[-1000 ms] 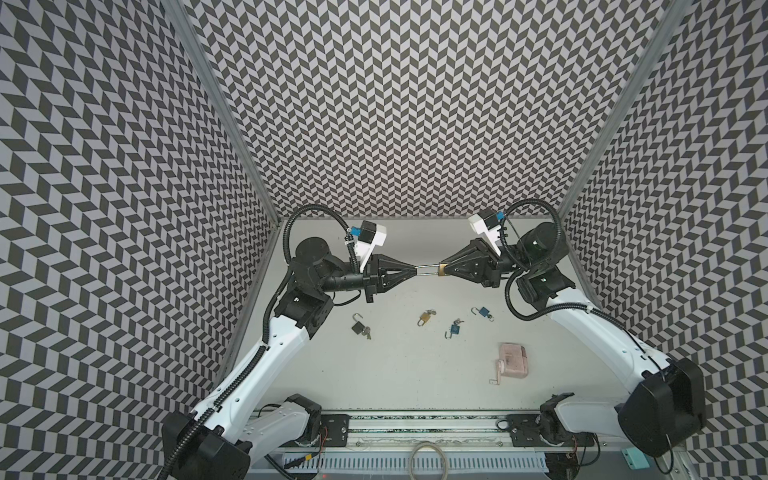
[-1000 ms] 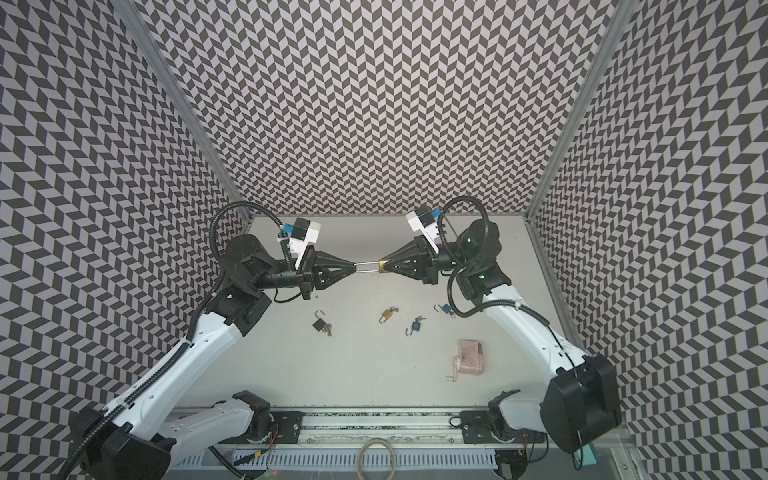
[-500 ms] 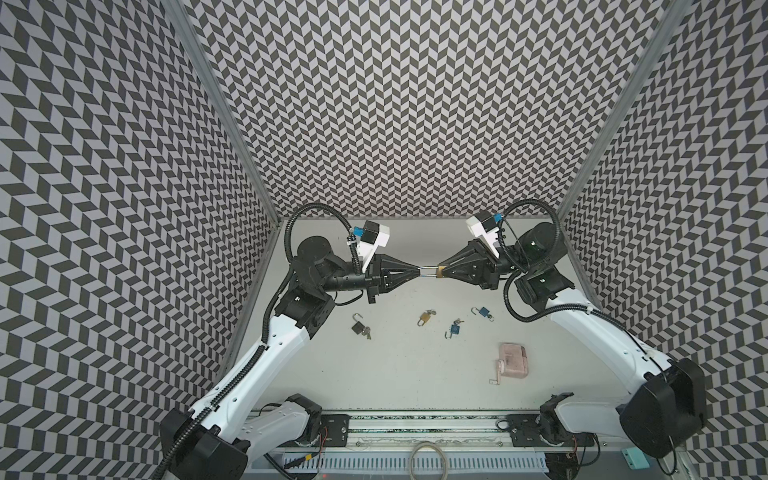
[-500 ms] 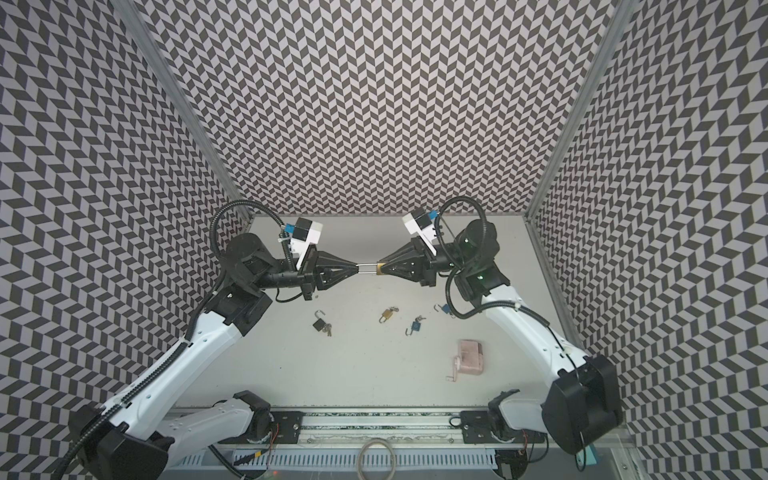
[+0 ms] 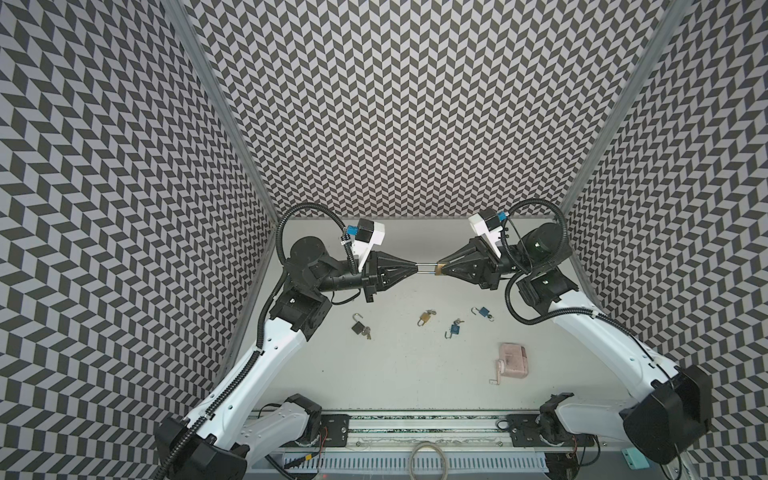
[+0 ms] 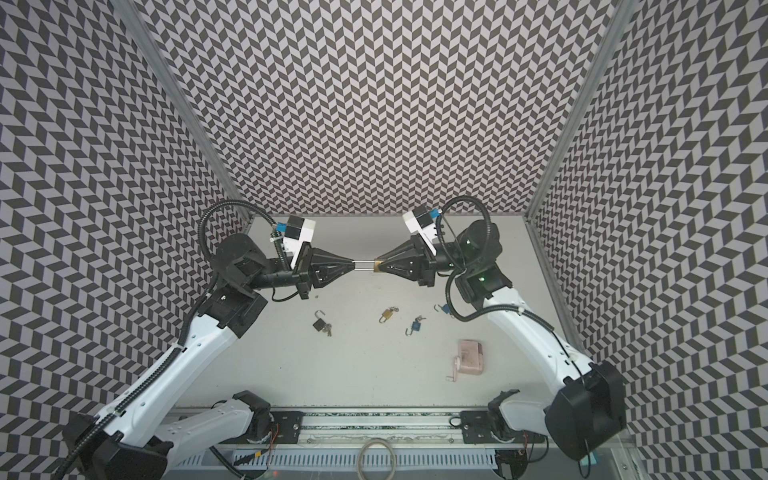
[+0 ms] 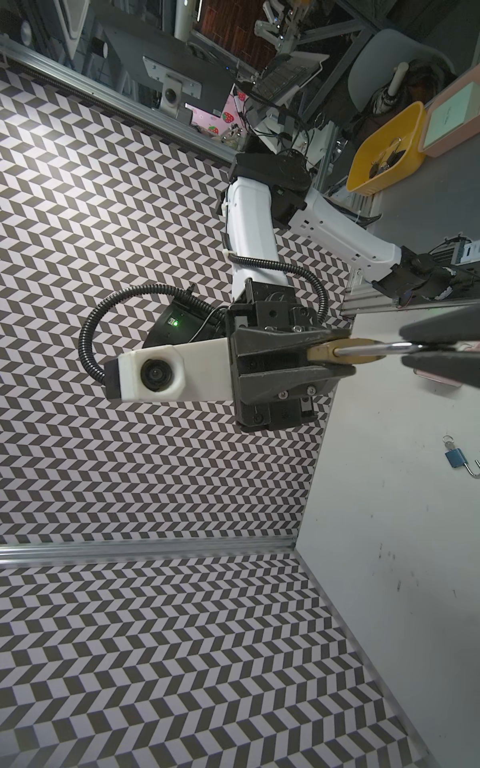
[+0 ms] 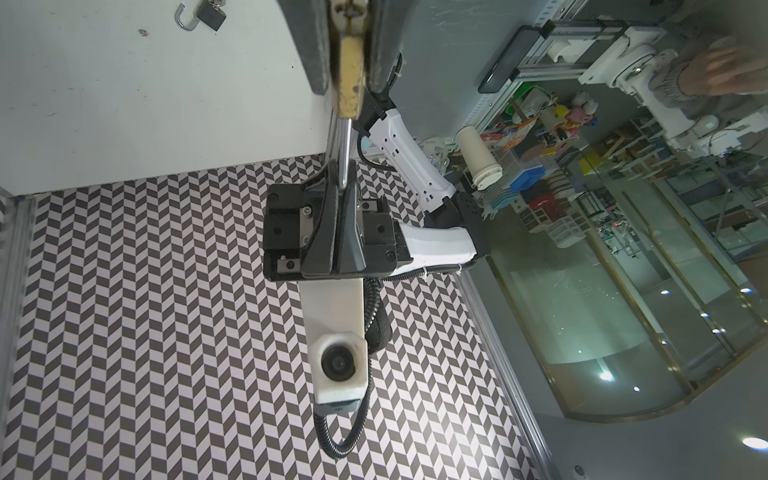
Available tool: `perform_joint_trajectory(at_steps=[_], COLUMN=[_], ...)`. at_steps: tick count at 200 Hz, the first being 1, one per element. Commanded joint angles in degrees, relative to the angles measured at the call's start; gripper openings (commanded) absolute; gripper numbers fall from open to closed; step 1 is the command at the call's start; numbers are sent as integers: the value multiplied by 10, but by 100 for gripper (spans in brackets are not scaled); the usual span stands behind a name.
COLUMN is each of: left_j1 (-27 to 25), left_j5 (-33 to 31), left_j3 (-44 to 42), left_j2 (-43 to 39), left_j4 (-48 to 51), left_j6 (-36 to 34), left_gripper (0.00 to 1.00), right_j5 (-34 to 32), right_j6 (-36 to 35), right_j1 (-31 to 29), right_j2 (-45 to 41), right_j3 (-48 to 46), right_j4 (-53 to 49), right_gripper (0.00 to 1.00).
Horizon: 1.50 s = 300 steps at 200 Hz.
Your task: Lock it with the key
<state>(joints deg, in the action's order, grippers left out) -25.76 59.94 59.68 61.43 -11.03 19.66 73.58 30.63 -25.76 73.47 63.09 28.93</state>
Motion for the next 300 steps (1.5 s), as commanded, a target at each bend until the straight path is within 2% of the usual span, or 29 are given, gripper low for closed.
perform_joint_trajectory(at_steps=[1,7,12,21,45,67,87,144,199,217,237,259,300], left_j1=[4,4,4,6,11,20,26,29,28,29,28,28,31], left_j5=[21,23,25,25,23,22,20,24,27,28,28,26,20], left_j3=[-16,-19,-21,-21,-23,-26,-30,-33,-34,-34,-35,-36,-36], left_j2=[1,1,1,1,-3,-5,-8,-2,-2,-3,-3,-6,-7], left_j4=[-44,-61,-73,-80,-87,-91,-91,-102,-105,-106,-105,-105,-103], left_j6=[43,57,65,72,79,86,87,94,96,96,95,95,94], left_gripper=[0,0,0,0,0,0,0,0,0,0,0,0,0], right_j5=[-15,-17,-19,-29,-80,-113,-98,-18,-38,-36,-37,-37,-37], right_j6=[-3,-4,-7,-22,-51,-25,13,31,25,30,30,21,15], right_j1=[-6,-6,-5,-4,5,26,35,28,6,4,3,3,3], right_j2=[-22,-23,-25,-29,-51,-70,-77,-60,-37,-33,-34,-35,-39], right_j3=[-9,-12,-13,-15,-27,-64,-97,-83,-64,-60,-61,-62,-62], right_j4=[30,30,27,10,-33,-7,46,56,44,48,48,37,24], right_gripper=[37,45,58,63,63,62,62,59,60,56,44,38,20])
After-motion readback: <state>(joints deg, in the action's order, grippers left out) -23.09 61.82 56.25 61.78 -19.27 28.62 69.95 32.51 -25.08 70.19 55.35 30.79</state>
